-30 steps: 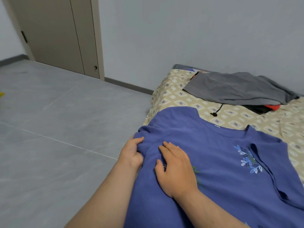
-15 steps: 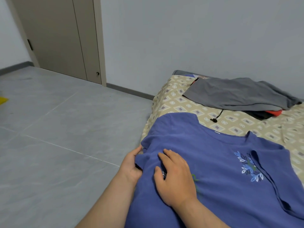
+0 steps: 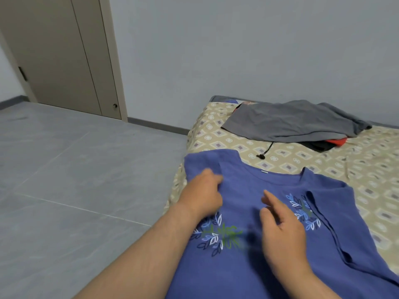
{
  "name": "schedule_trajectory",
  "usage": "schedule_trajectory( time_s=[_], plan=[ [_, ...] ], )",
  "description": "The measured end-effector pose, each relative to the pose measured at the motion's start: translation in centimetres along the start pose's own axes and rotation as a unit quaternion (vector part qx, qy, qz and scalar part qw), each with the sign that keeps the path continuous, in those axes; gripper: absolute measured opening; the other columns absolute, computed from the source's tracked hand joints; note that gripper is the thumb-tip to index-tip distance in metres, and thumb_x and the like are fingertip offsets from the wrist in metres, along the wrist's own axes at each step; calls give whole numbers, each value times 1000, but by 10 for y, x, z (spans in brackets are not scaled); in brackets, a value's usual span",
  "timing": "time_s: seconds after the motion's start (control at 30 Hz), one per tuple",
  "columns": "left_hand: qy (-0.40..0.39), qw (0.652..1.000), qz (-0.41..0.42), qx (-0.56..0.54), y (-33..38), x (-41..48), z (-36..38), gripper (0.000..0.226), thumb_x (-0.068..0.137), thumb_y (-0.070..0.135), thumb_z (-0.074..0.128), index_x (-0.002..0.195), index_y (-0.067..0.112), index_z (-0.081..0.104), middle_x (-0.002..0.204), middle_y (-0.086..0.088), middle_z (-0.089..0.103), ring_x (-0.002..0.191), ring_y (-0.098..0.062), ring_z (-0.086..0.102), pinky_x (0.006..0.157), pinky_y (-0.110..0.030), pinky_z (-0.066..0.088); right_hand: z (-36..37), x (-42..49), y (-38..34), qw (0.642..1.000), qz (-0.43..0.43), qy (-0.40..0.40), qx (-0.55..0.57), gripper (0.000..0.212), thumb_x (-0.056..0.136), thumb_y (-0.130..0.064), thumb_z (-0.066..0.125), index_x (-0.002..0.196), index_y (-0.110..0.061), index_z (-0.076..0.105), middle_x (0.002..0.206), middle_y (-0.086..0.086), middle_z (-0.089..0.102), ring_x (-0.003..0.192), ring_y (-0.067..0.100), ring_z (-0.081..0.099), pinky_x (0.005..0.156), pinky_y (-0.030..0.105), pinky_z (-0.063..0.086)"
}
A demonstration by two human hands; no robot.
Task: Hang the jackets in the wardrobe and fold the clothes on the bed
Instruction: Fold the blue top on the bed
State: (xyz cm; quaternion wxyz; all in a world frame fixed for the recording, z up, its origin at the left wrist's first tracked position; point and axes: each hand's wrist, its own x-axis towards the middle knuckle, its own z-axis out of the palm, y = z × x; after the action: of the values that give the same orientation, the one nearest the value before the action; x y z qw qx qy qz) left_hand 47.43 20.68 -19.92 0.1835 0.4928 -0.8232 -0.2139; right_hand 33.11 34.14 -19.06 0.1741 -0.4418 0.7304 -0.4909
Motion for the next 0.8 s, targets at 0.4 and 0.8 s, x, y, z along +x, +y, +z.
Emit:
schedule_trajectory(
  time_s=[0.4,0.8],
  plan=[
    [9,976,26,215,29,-93,56,64,88,47,33,136,13,58,149,-20,44,139,-34,42,119,-49,24,-33,1,70,874,-100,-160,-448,73,90,-55,12,158,-29,12,166,-6,5,153,13,2,121,31,-2],
    [-93,979,32,179,74,-220,33,60,81,42,39,121,9,70,128,-13,65,116,-29,65,112,-31,10,-94,-100,59,836,-145,-275,-452,64,101,-49,22,158,-20,21,165,5,11,152,20,12,118,34,-12]
  ],
)
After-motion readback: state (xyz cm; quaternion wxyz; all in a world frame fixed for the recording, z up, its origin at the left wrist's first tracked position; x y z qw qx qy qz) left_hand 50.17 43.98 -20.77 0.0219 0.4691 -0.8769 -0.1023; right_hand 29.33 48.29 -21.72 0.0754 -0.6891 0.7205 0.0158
